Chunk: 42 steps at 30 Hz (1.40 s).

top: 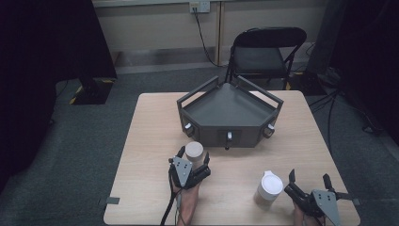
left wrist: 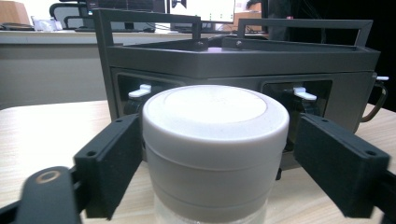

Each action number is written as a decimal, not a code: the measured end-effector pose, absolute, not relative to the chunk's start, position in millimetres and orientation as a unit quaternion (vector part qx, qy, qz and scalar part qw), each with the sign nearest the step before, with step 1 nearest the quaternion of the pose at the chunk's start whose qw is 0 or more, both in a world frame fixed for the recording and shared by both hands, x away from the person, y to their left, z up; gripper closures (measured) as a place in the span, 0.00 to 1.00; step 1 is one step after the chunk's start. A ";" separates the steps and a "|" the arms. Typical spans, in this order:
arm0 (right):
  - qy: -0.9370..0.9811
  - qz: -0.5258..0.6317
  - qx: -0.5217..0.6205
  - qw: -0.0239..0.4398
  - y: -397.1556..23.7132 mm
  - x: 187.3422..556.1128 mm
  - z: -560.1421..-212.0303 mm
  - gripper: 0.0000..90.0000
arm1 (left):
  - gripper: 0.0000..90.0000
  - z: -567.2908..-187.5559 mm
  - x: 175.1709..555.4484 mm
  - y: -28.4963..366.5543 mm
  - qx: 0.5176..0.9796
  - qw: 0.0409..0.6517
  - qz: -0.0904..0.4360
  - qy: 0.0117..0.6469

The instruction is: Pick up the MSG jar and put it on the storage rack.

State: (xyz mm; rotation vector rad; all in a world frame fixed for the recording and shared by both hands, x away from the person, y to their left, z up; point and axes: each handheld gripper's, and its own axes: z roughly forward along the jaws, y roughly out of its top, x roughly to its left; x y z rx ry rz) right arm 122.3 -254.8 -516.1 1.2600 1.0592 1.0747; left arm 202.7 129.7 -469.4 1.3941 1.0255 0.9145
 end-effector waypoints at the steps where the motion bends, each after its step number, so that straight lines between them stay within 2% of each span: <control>1: 0.448 0.455 0.533 0.554 -254.9 122.3 -516.1 0.00 | 0.21 -469.7 203.2 129.0 0.592 0.556 0.389 0.435; 17: 0.448 0.455 0.533 0.554 -254.9 122.1 -516.1 0.00 | 0.37 -467.8 205.9 128.9 0.592 0.550 0.381 0.449; 42: 0.448 0.455 0.533 0.554 -254.9 122.0 -516.1 0.00 | 0.38 -467.1 203.5 126.0 0.591 0.543 0.391 0.451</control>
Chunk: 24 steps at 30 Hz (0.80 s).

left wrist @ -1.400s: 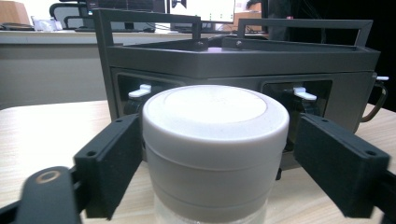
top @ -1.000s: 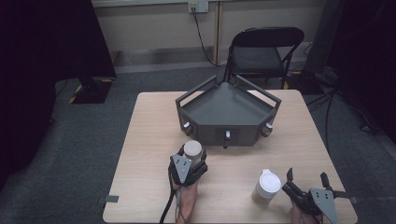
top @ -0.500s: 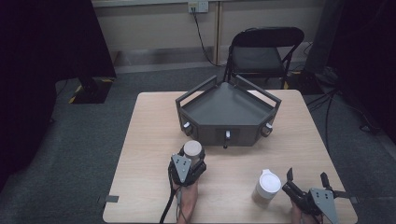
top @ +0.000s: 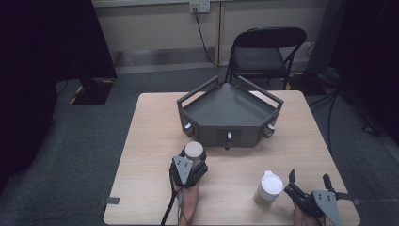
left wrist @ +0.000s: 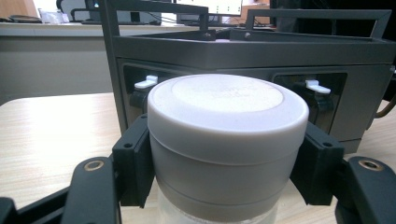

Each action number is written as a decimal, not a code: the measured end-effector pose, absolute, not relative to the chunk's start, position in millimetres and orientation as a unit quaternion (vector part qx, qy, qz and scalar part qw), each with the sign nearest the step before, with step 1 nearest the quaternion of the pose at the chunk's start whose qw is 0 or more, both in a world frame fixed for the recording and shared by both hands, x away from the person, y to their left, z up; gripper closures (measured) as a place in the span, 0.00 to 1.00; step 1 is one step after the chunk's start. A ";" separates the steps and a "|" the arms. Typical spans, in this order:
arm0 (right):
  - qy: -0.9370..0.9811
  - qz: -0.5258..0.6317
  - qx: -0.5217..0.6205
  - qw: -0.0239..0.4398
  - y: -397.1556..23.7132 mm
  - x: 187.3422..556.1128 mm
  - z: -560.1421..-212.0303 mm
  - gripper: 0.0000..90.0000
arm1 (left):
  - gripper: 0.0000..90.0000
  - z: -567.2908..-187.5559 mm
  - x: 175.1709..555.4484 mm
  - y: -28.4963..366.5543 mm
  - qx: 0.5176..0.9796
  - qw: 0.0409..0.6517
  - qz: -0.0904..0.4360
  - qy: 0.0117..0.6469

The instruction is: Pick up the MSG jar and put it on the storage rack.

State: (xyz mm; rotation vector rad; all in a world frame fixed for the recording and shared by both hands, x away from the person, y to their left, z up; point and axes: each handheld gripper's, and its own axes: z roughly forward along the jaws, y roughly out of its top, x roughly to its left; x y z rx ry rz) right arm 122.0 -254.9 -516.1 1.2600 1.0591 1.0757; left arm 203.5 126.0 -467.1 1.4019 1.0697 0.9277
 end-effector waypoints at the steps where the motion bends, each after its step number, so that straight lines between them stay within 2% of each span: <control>1: 0.448 0.455 0.533 0.554 -254.9 122.0 -516.1 0.00 | 0.38 -467.1 203.4 125.9 0.591 0.543 0.391 0.450; 24: 0.448 0.455 0.534 0.555 -254.7 122.1 -516.1 0.00 | 0.38 -464.7 199.2 133.5 0.598 0.550 0.391 0.433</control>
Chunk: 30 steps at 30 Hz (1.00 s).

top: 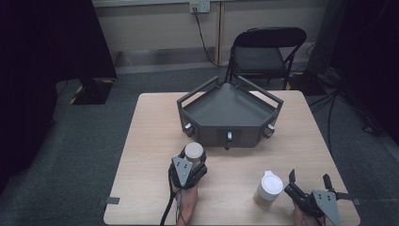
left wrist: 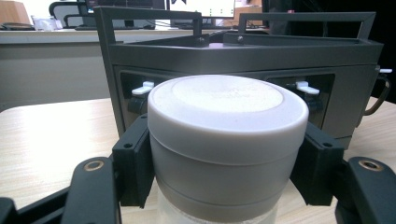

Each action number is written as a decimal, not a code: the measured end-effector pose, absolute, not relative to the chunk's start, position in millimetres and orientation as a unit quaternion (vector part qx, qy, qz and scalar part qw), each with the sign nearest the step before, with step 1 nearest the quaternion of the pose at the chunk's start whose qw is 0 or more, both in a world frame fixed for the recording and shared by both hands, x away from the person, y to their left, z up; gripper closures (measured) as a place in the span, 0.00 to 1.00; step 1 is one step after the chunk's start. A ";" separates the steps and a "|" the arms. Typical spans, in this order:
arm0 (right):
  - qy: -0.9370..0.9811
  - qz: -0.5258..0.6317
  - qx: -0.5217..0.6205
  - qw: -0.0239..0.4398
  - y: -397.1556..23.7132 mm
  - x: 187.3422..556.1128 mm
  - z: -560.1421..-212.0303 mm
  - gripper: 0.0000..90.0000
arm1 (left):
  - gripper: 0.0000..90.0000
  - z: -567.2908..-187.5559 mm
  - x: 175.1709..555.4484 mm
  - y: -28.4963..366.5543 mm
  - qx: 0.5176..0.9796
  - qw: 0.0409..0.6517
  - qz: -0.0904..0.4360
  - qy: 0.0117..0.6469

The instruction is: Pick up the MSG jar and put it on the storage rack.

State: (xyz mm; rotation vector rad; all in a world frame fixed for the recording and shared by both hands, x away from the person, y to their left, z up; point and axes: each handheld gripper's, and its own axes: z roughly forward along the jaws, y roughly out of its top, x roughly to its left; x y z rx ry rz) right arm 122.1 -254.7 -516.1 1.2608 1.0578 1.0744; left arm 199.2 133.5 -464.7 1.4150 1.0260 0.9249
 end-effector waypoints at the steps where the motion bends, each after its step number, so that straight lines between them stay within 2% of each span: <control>1: 0.448 0.455 0.534 0.555 -254.5 122.1 -516.2 0.00 | 0.38 -464.2 199.2 134.2 0.598 0.551 0.390 0.432; 18: 0.448 0.455 0.534 0.555 -254.6 122.1 -516.1 0.00 | 0.38 -444.7 200.9 149.0 0.615 0.567 0.372 0.403; 30: 0.447 0.455 0.534 0.555 -254.4 122.1 -516.2 0.00 | 0.38 -428.1 203.0 158.5 0.626 0.593 0.364 0.353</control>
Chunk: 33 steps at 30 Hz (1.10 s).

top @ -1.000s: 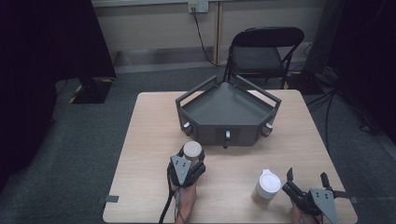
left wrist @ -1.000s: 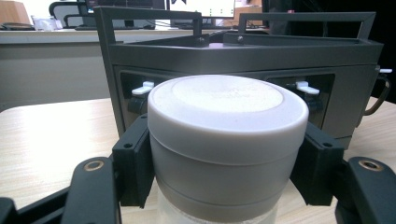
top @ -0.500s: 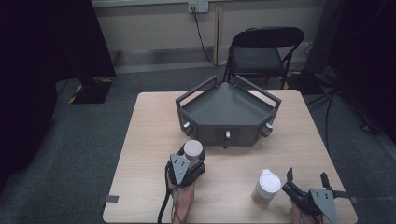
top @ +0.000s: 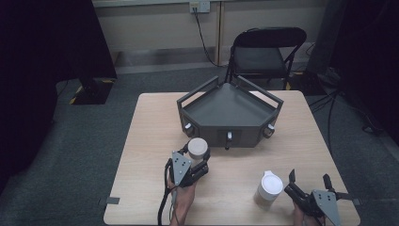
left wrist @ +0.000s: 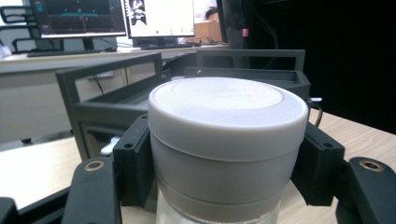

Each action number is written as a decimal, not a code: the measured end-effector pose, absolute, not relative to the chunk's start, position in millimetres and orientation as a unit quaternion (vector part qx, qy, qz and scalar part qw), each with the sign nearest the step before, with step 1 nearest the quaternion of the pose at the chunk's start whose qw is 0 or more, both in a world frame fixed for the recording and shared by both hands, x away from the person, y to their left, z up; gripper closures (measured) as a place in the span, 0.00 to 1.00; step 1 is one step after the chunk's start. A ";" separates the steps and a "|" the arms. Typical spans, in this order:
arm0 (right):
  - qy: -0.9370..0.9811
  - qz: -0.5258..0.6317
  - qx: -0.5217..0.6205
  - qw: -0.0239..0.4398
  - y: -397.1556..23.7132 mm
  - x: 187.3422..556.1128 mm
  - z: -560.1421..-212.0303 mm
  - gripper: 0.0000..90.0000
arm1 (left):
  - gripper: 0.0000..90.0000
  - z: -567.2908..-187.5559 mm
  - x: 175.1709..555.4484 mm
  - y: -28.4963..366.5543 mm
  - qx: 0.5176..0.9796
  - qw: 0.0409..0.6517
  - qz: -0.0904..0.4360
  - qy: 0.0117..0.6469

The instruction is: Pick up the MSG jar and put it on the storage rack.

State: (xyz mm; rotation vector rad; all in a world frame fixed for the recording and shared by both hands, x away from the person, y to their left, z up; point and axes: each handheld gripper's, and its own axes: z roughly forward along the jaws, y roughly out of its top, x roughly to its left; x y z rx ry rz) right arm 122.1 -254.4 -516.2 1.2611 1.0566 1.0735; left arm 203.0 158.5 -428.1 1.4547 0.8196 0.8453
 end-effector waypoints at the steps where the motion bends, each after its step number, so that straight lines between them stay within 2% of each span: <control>1: 0.447 0.455 0.534 0.555 -254.4 122.1 -516.2 0.00 | 0.38 -428.1 203.0 158.5 0.626 0.593 0.364 0.353; 7: 0.447 0.454 0.534 0.555 -254.4 122.1 -516.2 0.00 | 0.38 -414.9 208.7 162.9 0.628 0.603 0.362 0.335; 21: 0.448 0.455 0.533 0.555 -254.7 121.1 -516.2 0.00 | 0.38 -389.5 227.9 161.4 0.621 0.616 0.348 0.336; 33: 0.448 0.456 0.533 0.555 -254.8 121.0 -516.3 0.00 | 0.38 -364.3 255.4 140.9 0.618 0.599 0.362 0.357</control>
